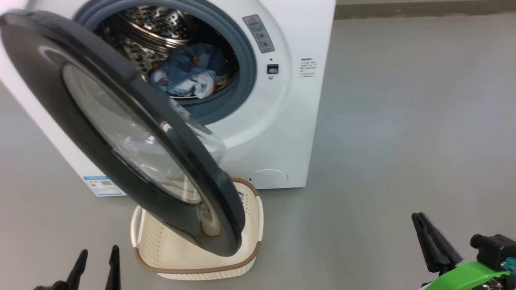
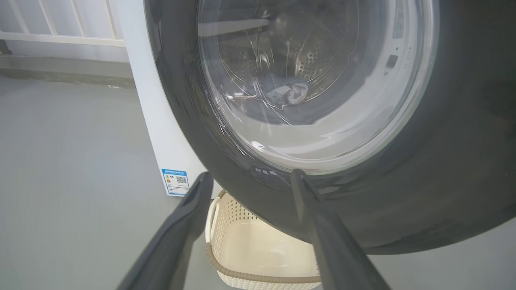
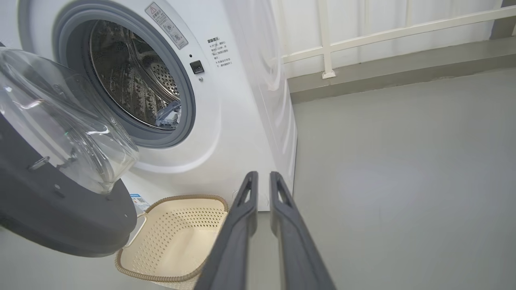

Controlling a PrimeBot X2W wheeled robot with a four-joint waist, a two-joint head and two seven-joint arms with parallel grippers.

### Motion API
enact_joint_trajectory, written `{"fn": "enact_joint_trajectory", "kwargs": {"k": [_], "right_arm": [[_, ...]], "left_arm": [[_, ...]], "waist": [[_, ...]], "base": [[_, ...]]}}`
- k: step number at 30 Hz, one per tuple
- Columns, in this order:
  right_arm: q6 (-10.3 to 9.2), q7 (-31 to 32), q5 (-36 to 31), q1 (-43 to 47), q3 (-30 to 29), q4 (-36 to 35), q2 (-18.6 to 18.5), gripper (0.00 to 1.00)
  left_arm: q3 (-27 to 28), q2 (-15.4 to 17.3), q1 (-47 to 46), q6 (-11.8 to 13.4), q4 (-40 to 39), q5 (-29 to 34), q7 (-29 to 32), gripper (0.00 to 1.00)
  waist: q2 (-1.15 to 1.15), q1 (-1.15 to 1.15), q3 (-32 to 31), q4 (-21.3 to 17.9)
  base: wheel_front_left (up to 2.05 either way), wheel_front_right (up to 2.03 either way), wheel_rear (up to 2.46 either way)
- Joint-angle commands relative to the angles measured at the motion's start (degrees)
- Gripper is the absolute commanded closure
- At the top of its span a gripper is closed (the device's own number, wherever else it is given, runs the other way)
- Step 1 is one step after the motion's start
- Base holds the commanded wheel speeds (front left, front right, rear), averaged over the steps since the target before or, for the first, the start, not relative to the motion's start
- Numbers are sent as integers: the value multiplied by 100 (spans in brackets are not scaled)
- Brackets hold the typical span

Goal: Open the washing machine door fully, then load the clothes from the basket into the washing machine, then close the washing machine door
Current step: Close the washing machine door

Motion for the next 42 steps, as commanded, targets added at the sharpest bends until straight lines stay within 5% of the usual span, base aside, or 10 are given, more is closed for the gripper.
{"fn": "enact_joint_trajectory", "kwargs": {"k": [1,17,42], "right_arm": [[13,-44,-25,-60,130,-123,-77,100],[13,-44,12,-1141,689,-441,400,100],[13,-44,-266,-1799,2237,-2263,739,100]], "left_arm": [[194,56,-59,-9,-134,91,-60,0],[115,-82,-40,-9,-235,90,-60,0],[178,-41,4,-9,-364,121,-60,0]], "waist": [[0,0,-54,85],[0,0,-202,665],[0,0,-272,993]], "base": [[0,0,0],[0,0,0],[0,0,0]]}}
